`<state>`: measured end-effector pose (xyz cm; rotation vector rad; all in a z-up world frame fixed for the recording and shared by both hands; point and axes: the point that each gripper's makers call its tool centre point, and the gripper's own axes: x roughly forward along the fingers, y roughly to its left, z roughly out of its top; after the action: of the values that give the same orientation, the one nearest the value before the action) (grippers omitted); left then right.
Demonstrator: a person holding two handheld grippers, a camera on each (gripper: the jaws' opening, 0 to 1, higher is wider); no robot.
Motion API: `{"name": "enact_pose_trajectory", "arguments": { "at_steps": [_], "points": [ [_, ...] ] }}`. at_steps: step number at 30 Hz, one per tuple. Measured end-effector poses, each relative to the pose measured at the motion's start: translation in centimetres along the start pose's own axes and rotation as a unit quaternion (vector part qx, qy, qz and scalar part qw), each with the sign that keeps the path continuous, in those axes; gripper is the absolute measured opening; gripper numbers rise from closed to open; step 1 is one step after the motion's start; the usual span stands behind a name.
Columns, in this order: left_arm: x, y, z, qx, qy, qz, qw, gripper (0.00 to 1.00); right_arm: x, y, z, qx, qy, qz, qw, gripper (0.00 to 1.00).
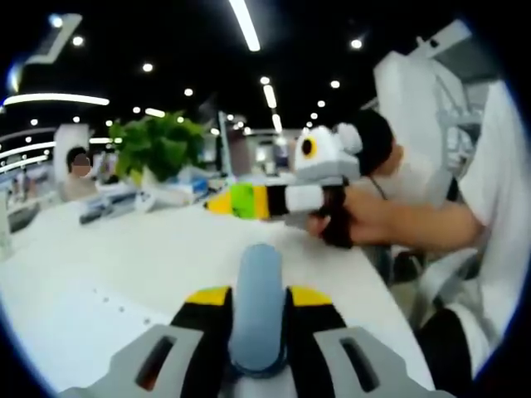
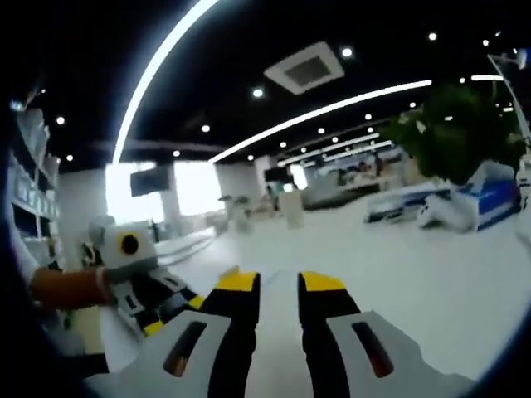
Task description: Pick up the paper insert the paper into the punch align the paper edges press the punch to punch holes
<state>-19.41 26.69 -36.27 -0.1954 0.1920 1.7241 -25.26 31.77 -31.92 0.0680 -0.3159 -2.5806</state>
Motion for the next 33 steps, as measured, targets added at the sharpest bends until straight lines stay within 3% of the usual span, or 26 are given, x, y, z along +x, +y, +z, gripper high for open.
{"name": "enact_pose_trajectory", "arguments": {
  "at_steps": [10,15,28,33],
  "points": [
    [-0.2,-0.3,0.6,0.001,-0.015,-0.006,0.9999,0.34,0.3,0.4,-0.9,-0.023,0.024,0.000,0.9994,0.23],
    [-0.2,-0.5,1.0,0.000,-0.025,-0.011,0.9996,0.45,0.4,0.5,-1.0,-0.027,0.027,0.001,0.9993,0.24],
    [-0.6,-0.2,1.7,0.025,-0.040,0.001,0.9989,0.49,0.4,0.8,-1.1,-0.055,0.029,-0.007,0.9980,0.24],
    [-1.3,0.4,3.3,0.009,-0.079,0.008,0.9968,0.51,0.4,0.8,-1.1,-0.064,0.029,-0.007,0.9975,0.24]
  ]
}}
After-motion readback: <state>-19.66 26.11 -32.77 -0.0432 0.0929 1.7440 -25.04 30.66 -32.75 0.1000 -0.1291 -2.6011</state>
